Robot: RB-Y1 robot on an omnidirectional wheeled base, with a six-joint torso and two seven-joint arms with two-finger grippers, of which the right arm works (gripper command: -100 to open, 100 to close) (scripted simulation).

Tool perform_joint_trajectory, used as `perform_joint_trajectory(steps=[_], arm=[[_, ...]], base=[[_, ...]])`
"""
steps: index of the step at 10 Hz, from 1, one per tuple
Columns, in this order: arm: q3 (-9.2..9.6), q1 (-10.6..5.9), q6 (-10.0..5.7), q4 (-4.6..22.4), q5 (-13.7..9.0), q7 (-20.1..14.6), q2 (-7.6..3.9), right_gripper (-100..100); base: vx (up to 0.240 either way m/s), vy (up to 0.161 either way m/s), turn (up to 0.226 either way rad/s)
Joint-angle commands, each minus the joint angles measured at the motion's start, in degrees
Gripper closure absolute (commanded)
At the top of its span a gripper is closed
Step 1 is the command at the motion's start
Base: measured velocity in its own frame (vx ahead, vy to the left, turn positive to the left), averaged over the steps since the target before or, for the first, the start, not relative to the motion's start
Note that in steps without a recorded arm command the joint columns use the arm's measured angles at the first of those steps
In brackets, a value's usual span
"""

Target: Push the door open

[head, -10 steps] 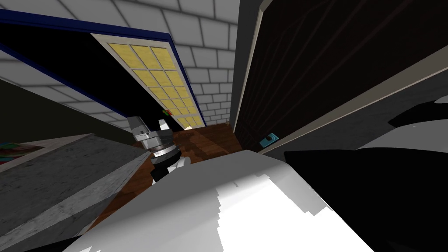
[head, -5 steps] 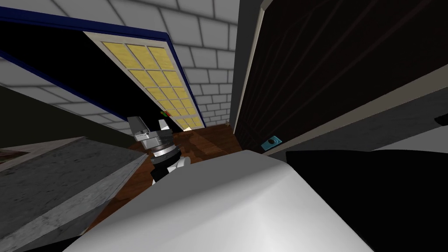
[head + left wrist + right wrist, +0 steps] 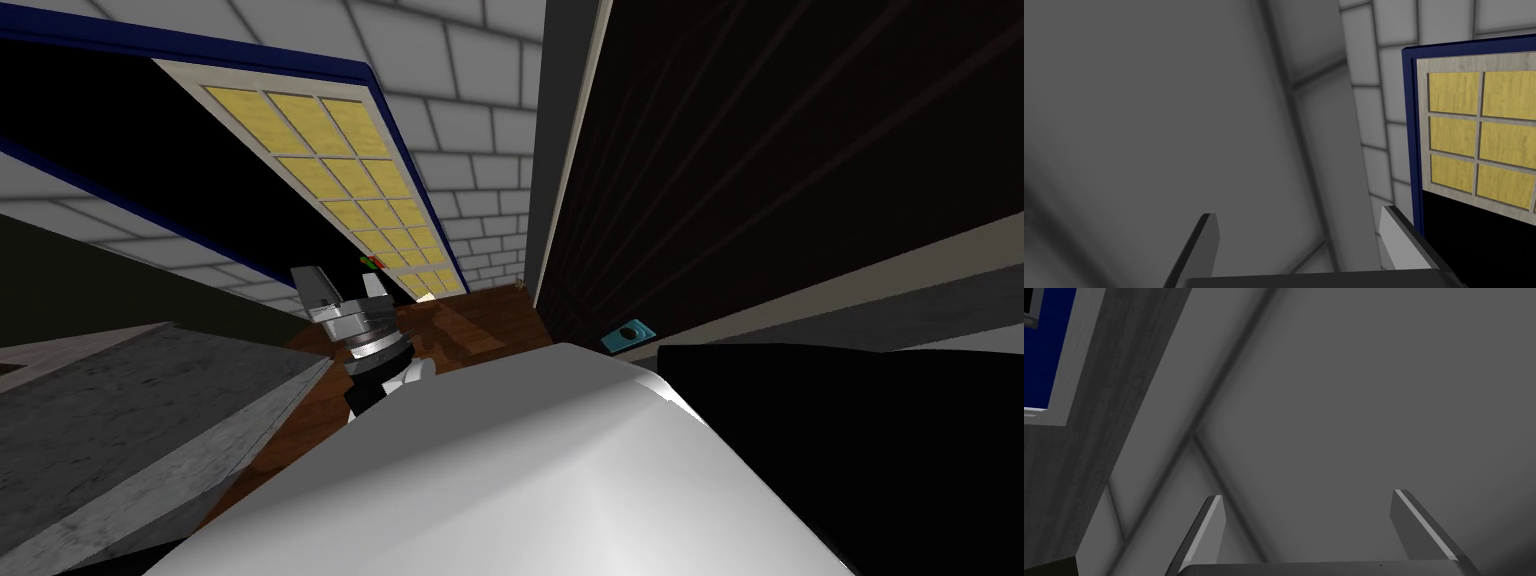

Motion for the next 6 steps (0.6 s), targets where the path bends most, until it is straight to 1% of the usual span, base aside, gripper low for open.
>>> perform_joint_trajectory(steps=[1, 4, 6], arm=[[-1.01, -1.42, -0.28, 0.4, -2.7, -0.7, -1.49, -100], [-2.77, -3.94, -0.85, 1.1, -7.4, -1.9, -4.34, -100], [-3.95, -5.62, -1.24, 1.6, -10.5, -2.8, -6.24, -100]], base=[[0.096, -0.011, -0.016], [0.108, -0.031, -0.013], [0.111, -0.014, -0.013]])
